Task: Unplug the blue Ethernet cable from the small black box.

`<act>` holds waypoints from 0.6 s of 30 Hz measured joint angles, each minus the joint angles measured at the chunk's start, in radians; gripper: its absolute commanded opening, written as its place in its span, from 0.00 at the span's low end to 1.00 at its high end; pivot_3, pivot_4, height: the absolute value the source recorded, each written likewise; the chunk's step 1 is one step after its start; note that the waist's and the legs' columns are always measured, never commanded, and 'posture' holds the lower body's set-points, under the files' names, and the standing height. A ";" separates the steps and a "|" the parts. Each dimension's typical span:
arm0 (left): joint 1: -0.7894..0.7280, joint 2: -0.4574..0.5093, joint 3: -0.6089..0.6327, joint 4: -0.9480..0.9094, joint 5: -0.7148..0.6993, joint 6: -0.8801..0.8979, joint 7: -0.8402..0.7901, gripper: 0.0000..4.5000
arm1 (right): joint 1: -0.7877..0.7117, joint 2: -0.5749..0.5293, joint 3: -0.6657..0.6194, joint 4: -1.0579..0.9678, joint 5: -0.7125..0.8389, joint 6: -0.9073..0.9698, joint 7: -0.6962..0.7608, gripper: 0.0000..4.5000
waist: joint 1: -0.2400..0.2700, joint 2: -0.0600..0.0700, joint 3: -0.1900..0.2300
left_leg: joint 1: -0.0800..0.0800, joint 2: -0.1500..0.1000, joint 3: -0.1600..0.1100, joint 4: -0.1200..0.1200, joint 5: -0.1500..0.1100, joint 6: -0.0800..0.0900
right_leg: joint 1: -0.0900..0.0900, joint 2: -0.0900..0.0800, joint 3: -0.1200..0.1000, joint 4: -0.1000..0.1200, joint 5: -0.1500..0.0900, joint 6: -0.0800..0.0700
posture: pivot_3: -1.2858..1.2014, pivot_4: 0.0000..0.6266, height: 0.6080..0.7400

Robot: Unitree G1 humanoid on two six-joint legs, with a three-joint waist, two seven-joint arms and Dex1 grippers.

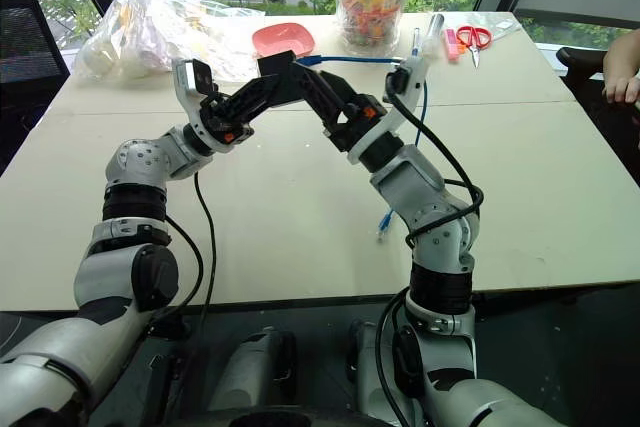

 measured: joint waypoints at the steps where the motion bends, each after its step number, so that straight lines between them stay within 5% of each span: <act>1: 0.003 -0.003 -0.005 -0.015 -0.006 0.003 0.002 0.11 | 0.000 -0.001 0.004 0.001 0.001 0.001 0.000 0.79 | 0.000 0.000 0.000 | 0.000 0.000 0.000 0.000 0.000 0.000 | 0.000 0.000 0.000 0.000 0.000 0.000 | 0.52 0.24 1.00; 18: 0.060 -0.011 -0.019 -0.092 -0.051 0.036 0.040 0.11 | -0.004 0.015 0.000 0.031 0.036 -0.033 -0.002 0.79 | -0.001 0.000 0.000 | 0.000 0.000 0.000 -0.001 0.000 0.000 | 0.000 0.000 0.000 -0.001 0.000 0.000 | 0.52 0.24 1.00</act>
